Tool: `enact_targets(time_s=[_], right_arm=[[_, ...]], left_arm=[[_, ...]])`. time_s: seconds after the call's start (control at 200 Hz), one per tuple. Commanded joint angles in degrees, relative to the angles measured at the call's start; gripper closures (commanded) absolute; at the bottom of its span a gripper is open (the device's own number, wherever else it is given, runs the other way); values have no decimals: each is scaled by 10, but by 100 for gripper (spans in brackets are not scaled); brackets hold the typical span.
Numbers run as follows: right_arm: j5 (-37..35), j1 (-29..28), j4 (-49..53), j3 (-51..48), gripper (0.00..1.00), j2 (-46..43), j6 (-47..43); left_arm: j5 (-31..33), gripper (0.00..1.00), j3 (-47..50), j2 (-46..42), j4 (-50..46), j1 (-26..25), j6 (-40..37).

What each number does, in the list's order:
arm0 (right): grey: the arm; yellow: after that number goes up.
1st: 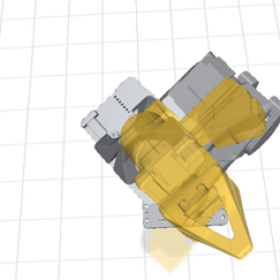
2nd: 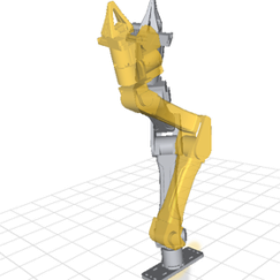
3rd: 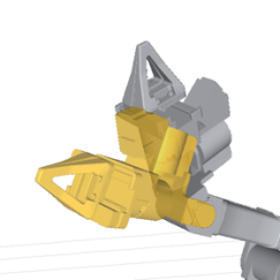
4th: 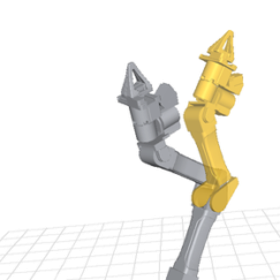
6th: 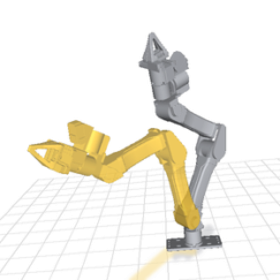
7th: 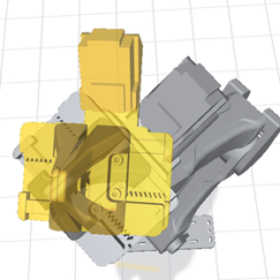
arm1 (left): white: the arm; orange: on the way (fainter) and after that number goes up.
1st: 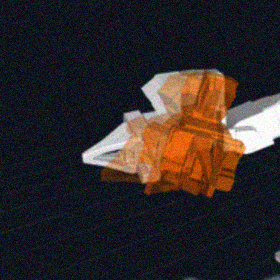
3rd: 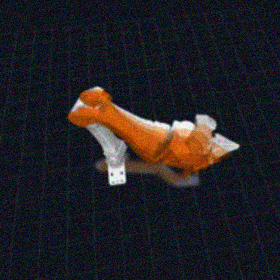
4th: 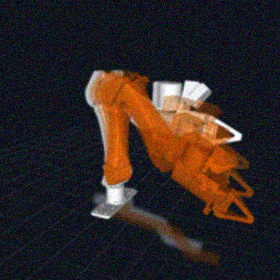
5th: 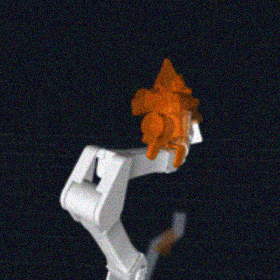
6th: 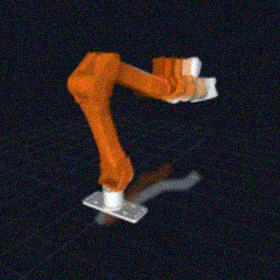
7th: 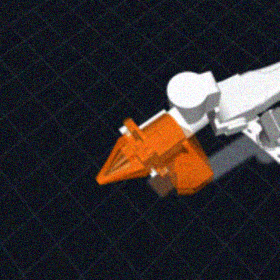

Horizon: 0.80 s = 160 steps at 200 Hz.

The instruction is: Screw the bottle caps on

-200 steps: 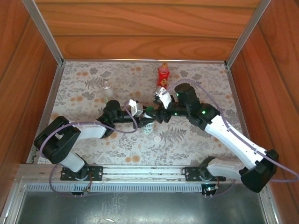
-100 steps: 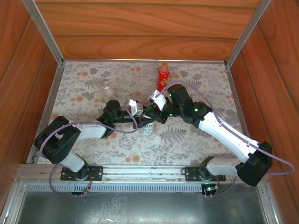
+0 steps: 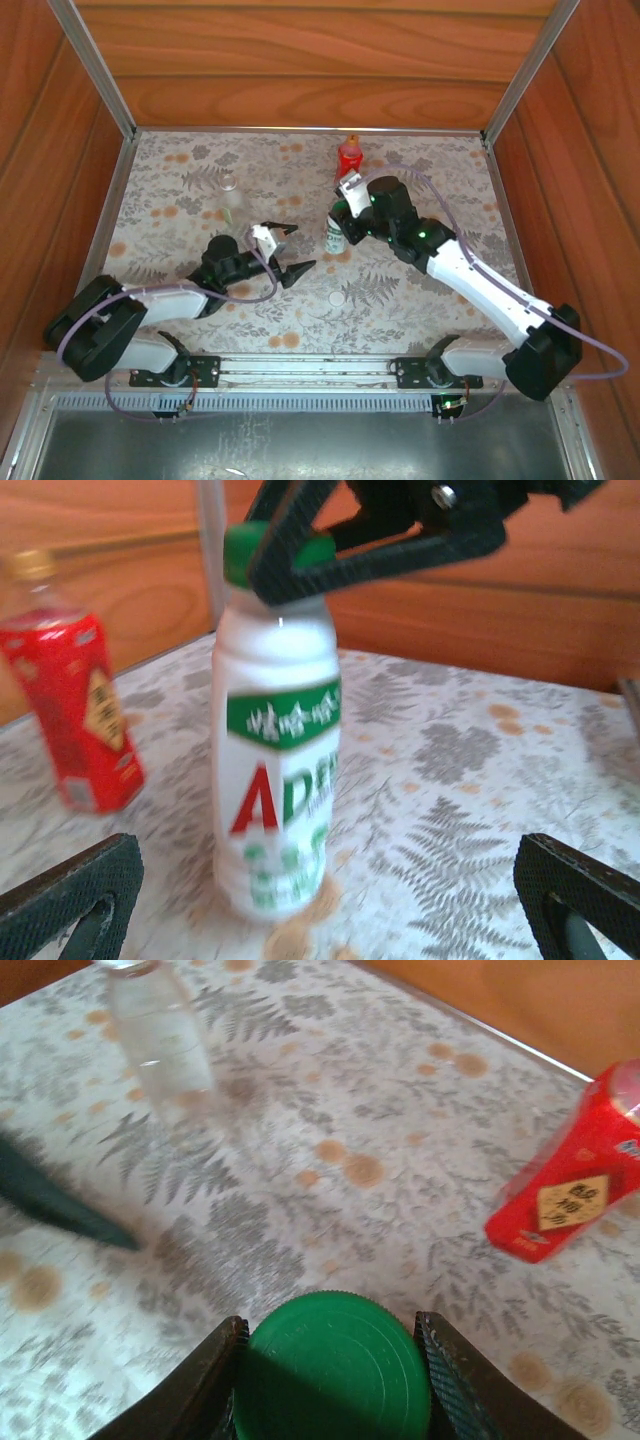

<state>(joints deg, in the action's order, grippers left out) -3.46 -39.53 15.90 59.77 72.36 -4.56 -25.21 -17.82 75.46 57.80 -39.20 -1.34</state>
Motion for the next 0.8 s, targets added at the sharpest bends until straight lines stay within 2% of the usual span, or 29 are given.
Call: enact_targets(time_s=[0.0,0.235,0.42,0.68,0.794], right_arm=[[-33,17,-69,48,68,58,31],[0,44,-79,190,67,218,33],[14,54,-48,302,66,336,18],[32,62,-30,358,66,400,13],[35,64,-22,358,61,403,14]], left_arm=[[87,0,28,-50,-52,11,7],[167,0,69,-144,-139,18,14],[249,0,75,-200,-195,21,20],[273,0,76,-227,-231,25,16],[278,0,73,-223,-232,25,16]])
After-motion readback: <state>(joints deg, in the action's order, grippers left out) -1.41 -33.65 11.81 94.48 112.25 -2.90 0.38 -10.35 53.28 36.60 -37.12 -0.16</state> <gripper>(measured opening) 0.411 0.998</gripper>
